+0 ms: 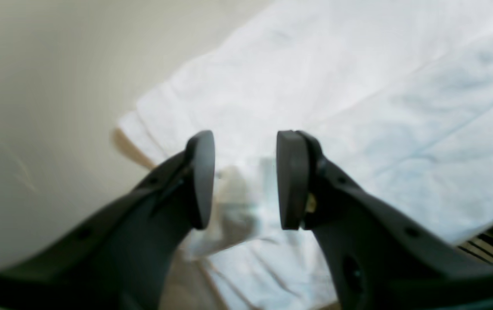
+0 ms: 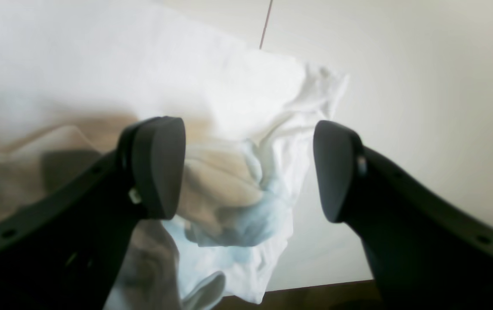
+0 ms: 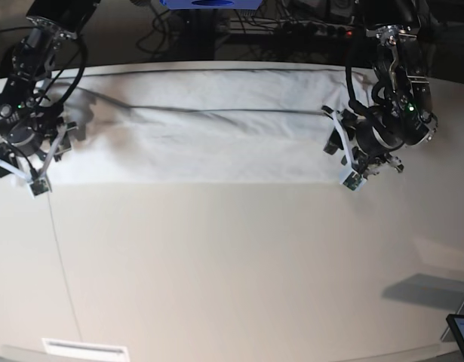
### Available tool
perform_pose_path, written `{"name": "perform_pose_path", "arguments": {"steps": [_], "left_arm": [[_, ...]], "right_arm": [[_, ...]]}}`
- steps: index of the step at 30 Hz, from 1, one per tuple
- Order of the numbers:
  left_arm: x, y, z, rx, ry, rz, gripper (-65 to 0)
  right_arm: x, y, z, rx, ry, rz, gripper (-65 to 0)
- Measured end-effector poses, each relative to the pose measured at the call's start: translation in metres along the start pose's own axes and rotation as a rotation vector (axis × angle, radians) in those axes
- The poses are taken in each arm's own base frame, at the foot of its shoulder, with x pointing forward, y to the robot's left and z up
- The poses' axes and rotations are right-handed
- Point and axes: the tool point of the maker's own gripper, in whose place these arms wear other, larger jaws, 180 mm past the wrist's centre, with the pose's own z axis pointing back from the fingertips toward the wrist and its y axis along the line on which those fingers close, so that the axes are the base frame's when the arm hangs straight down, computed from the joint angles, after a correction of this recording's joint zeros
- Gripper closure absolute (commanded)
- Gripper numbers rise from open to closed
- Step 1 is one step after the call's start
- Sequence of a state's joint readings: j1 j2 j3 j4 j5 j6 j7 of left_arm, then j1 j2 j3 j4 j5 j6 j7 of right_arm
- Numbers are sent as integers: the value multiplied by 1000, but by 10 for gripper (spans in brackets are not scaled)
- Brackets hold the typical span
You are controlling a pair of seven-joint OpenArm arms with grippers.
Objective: Fold the T-shirt properly
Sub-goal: 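Grasp the folded edge with both grippers and pull it taut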
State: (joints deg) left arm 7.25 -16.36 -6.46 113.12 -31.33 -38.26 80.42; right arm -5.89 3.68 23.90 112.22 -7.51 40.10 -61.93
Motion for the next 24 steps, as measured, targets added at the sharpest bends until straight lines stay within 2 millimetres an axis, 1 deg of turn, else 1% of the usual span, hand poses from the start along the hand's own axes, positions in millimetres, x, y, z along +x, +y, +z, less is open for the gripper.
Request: {"name": "perform_pose_path", "arguments": {"steps": [1,2,3,4,6,7,8,9,11,14,15,17,19,21,24], "left_arm": [[-5,-5,-1,-14,8,4,-220],[-11,-9,-2,-23,22,9,-161],[-17,-11,-2,-26,40,11,-54],[-19,-11,-2,-24,39,13,0],[-19,-10,0,-20,-2,18,0],[-20,-10,1,-19,-21,20,0],[-22,-10,2,-19,-28,24,0],[-23,-11,3,-17,-43,30,0],[-22,-15,3,-27,-79,36,0],[-16,-22,4,-45,-145,47,0],[-19,-25,4,-53,-146,52,0],[-29,-27,2,-52,-115,53,0],[-34,-22,-1,-10,-86,48,0],[-41,-17,-7,45,-45,66,0],[-57,-20,-18,91,33,69,0]], "right_arm": [[-1,-1,0,-2,2,0,-440],[-2,-1,0,-3,5,-2,-431],[-5,-4,1,-9,4,-11,-395],[-6,-6,1,-14,-3,-20,-337],[-6,-11,2,-28,-31,-28,-177],[-4,-11,2,-28,-59,-30,-90],[-3,-11,3,-27,-75,-35,-16],[-4,-12,3,-29,-81,-42,0],[-7,-14,3,-36,-73,-53,-16],[-11,-15,3,-40,-63,-54,-10],[-15,-12,3,-33,-55,-56,-10],[-24,0,3,-8,-34,-65,-10],[-34,10,1,19,-7,-66,-10],[-41,17,-7,40,15,-92,-10],[-55,36,-21,105,58,-114,-10]]}}
